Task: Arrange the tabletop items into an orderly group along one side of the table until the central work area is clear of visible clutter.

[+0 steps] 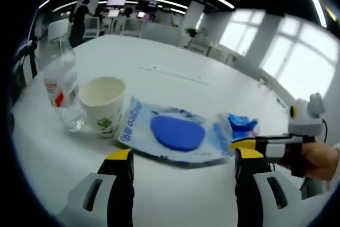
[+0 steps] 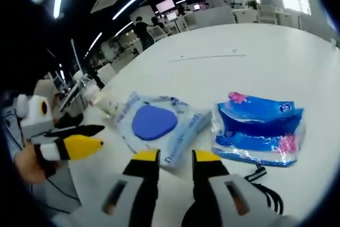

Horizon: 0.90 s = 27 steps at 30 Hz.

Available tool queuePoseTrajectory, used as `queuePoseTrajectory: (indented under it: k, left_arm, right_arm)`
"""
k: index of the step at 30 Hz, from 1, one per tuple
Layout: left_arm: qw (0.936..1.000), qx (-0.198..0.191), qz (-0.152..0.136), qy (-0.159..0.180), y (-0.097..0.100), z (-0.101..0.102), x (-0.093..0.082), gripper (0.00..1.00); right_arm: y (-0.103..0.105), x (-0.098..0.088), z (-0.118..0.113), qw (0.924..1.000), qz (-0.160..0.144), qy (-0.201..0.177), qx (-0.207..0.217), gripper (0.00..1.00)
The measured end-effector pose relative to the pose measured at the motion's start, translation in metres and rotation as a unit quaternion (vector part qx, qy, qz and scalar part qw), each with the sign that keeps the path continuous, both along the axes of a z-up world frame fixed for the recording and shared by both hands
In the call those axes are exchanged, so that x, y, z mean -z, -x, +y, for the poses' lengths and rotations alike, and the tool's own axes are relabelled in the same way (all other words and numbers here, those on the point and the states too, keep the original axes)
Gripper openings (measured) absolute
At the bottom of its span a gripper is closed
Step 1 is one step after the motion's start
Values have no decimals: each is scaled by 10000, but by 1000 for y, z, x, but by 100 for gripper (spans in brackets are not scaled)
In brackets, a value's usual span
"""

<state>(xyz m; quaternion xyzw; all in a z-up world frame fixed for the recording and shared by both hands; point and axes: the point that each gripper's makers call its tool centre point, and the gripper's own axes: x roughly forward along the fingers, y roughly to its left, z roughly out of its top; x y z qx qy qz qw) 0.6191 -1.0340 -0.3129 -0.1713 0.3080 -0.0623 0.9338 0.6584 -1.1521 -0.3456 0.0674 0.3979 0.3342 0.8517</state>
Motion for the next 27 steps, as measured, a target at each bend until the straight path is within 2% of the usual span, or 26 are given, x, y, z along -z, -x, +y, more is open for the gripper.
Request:
queuePoseTrajectory:
  k: [6,9,11,13,27]
  left_arm:
    - [9999,-94,55,30,6,6,4,73]
    - [9999,-114,81,62,7,7,6,72]
    - [9998,-149,79,135,7,8,6,71]
    - [9993,-212,45,302,7,8,5,71]
    - [9996,-140,96,238,9,4,10,71]
  right_arm:
    - [0,9,4,9998,172,54,54,16]
    - [-1,12,3,9996,234,115,128,6]
    - [-3,14,2,9993,308,65,203,4]
    - [-6,13,0,9992,272,92,268,2]
    - [-20,11,-7,9996,156,58,230,0]
